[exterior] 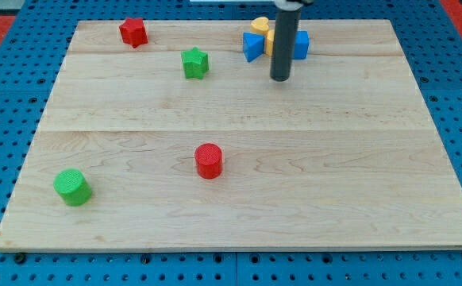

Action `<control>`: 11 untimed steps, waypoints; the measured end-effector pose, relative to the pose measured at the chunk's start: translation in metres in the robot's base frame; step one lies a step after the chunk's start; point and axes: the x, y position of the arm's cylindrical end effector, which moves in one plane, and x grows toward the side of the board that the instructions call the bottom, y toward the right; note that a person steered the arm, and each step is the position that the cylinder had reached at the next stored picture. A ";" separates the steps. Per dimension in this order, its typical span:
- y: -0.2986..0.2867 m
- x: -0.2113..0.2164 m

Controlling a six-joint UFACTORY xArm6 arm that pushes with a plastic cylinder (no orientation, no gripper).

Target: Move the green circle diagonally below the red circle

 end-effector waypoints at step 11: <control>-0.210 0.215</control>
